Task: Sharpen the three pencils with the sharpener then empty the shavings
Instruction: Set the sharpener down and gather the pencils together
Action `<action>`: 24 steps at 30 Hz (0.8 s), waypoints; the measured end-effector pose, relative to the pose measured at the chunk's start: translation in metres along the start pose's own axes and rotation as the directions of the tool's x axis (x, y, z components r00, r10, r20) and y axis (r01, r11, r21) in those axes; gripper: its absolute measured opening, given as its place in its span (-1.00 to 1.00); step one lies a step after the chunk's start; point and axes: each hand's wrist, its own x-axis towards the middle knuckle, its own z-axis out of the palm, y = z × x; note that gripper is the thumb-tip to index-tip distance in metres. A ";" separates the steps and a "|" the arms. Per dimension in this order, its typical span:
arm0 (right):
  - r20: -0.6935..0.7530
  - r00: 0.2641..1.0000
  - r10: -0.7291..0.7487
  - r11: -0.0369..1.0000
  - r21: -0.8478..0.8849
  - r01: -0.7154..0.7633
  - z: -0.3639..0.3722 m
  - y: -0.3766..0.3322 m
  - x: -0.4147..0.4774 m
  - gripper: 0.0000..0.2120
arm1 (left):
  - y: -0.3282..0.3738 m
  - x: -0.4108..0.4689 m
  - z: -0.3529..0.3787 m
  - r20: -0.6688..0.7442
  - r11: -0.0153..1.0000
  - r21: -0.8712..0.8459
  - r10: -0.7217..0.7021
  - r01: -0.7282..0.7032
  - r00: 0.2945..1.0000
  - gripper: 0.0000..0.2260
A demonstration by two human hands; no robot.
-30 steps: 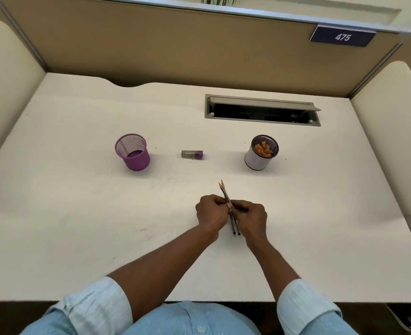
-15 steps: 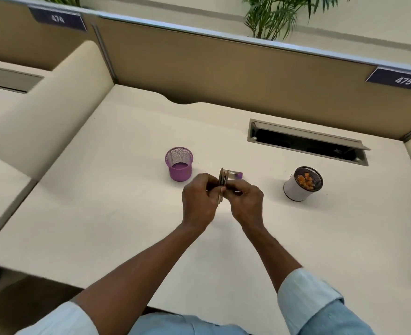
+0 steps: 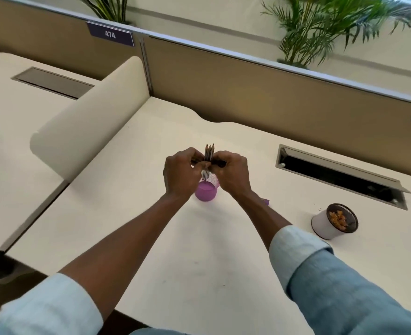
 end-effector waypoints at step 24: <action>0.138 0.971 0.193 0.928 -0.346 -0.135 0.039 0.061 0.015 -0.81 | -0.058 0.018 0.055 0.144 0.929 0.366 -0.116 0.056 0.983 -0.95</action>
